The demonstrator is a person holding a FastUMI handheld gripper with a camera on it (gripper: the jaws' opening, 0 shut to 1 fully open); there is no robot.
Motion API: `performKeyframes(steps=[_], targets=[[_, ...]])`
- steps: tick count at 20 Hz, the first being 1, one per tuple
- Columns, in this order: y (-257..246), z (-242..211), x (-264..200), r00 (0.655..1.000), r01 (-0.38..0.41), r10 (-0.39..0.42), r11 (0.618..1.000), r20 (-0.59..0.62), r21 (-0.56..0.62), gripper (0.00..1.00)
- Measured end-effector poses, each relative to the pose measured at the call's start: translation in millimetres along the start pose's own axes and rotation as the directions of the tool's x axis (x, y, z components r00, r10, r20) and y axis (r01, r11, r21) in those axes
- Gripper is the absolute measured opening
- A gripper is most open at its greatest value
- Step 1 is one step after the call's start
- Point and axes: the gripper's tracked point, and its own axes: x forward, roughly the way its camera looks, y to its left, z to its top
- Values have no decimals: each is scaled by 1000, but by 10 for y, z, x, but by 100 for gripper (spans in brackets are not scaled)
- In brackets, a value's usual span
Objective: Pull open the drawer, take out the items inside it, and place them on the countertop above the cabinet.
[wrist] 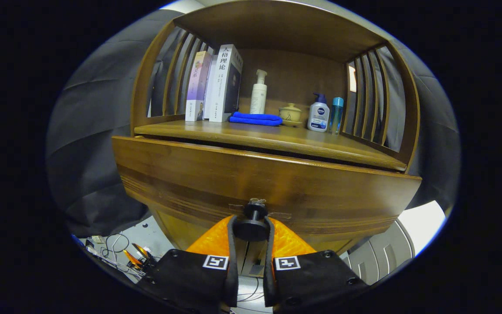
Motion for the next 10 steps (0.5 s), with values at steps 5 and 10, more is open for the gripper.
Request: performKeyframes(steps=[5, 10], targets=[[35, -86, -244, 1000, -15, 15, 1000, -6, -20, 25], [62, -167, -470, 999, -39, 39, 999, -19, -20, 25]])
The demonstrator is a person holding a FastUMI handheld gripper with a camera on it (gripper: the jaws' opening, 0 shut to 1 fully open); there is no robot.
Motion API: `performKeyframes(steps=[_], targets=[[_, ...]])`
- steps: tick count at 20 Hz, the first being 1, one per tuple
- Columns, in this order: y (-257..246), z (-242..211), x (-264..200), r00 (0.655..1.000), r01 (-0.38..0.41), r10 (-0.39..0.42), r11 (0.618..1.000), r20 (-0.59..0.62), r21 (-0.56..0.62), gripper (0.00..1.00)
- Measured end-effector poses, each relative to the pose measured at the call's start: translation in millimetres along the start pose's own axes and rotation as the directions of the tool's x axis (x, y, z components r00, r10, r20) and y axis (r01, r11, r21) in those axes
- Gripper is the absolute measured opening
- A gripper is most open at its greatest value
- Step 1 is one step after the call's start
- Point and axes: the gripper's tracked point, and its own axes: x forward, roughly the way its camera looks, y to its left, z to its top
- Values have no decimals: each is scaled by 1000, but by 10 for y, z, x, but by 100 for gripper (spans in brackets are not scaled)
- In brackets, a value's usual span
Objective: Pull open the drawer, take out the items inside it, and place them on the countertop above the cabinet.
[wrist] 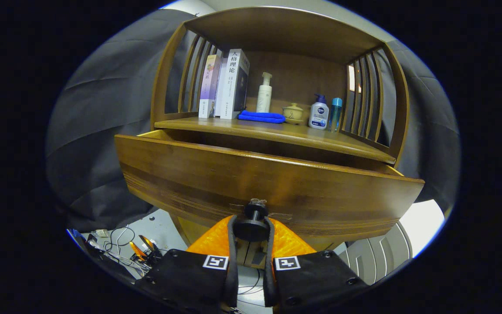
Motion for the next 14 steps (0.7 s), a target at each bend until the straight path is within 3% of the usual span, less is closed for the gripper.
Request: performKeyframes(steps=[14], targets=[[109, -285, -531, 995, -84, 80, 994, -58, -73, 25]])
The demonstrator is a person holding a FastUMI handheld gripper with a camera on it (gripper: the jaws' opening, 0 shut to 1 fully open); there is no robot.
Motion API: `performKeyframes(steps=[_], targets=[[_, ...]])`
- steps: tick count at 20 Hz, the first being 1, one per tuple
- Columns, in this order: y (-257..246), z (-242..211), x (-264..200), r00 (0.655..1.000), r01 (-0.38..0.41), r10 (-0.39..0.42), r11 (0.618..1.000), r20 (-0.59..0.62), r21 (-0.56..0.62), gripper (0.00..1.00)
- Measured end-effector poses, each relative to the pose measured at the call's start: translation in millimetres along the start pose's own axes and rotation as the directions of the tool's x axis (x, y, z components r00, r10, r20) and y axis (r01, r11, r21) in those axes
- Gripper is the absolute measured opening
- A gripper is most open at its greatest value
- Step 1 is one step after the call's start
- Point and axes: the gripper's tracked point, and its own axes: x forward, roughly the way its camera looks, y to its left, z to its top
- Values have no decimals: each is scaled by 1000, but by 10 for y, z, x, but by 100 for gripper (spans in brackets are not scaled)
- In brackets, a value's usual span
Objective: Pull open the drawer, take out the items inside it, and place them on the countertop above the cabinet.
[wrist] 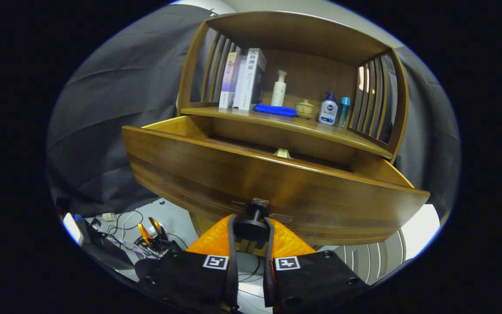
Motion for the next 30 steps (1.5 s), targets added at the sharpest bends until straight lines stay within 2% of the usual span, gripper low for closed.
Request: performKeyframes(steps=[3, 7, 13, 15, 19, 21, 24, 25, 30], targets=[[53, -61, -102, 1000, -21, 21, 1000, -17, 13, 25], [78, -65, -117, 1000, -11, 11, 1000, -1, -21, 25], [121, -80, -254, 996, -90, 90, 996, -27, -13, 81], [77, -46, -374, 996, -87, 87, 996, -16, -32, 100], [-25, 184, -565, 995, -90, 91, 995, 36, -33, 98], [-37, 322, -669, 992, -117, 118, 993, 49, -28, 98], [98, 589, -842, 964, -252, 256, 966, 69, -59, 98], [47, 666, -903, 961, -263, 267, 963, 75, -61, 98], [-274, 1145, -947, 965, -210, 213, 977, 152, -32, 98]])
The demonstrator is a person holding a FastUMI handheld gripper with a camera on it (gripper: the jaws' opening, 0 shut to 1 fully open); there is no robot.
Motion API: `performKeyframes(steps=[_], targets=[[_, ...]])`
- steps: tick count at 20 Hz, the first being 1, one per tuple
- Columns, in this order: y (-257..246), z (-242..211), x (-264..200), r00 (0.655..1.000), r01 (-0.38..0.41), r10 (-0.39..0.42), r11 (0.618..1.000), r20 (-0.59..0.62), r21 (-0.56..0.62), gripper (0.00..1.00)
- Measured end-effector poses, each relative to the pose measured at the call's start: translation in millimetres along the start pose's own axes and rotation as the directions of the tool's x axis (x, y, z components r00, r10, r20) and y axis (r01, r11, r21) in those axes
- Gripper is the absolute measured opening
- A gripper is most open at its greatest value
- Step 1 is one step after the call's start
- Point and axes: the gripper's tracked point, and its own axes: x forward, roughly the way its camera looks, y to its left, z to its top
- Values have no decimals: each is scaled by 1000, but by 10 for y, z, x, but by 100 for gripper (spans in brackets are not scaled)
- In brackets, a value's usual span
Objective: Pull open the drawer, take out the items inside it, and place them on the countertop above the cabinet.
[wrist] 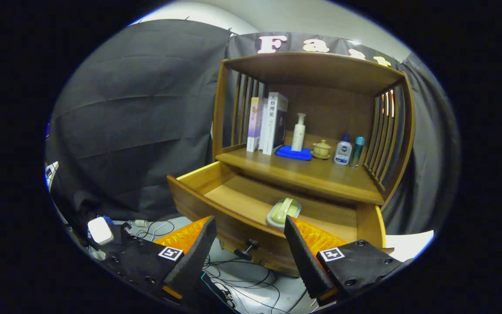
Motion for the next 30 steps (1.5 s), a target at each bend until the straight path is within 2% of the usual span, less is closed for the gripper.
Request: performKeyframes(steps=[8, 16, 19, 22, 27, 30], targets=[[-373, 384, 303, 999, 31, -30, 998, -16, 53, 98], [-622, 272, 951, 983, 29, 4, 984, -186, 173, 98], [-654, 120, 1191, 958, 28, 29, 981, -285, 192, 97], [-669, 21, 1399, 928, 27, 76, 963, -366, 268, 96], [-729, -246, 1684, 865, 59, 105, 950, -491, 307, 98], [-736, -365, 1832, 840, 94, 84, 951, -536, 296, 96]])
